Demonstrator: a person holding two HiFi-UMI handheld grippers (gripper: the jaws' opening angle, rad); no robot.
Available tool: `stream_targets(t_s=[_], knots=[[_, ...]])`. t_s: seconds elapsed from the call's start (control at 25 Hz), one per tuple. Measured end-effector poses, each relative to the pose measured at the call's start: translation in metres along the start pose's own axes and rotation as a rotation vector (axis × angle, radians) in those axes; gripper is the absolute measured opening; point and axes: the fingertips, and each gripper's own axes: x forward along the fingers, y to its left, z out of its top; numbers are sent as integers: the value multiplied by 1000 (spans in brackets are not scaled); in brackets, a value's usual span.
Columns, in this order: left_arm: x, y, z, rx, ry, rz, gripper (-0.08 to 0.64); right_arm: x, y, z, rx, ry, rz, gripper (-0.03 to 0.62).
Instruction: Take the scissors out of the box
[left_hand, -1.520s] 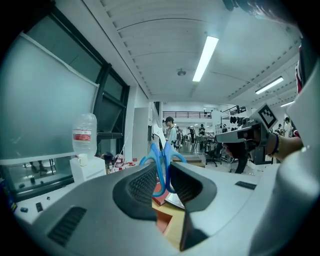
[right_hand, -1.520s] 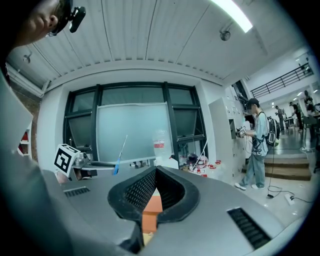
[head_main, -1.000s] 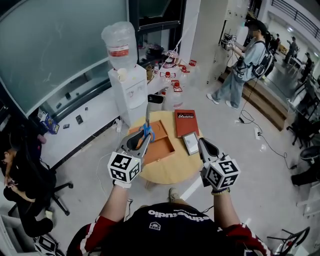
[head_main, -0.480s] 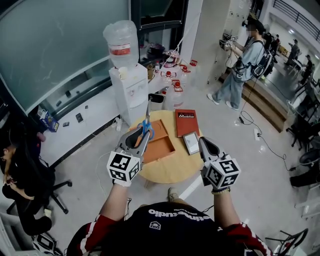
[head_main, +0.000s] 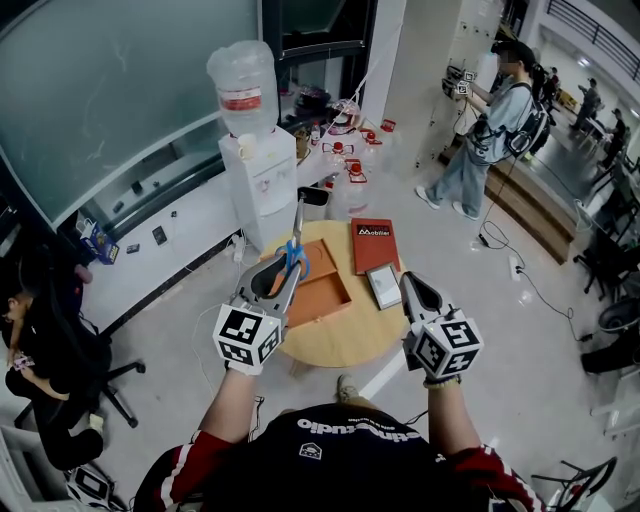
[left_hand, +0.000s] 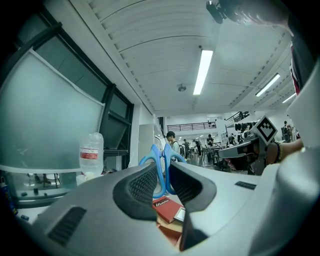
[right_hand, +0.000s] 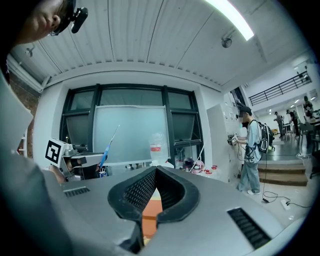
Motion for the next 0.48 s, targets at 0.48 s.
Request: stream_targets(t_s=[0.48], knots=[[-5, -9, 0, 16, -2, -4, 95, -7, 2, 0, -56, -7, -21, 28]])
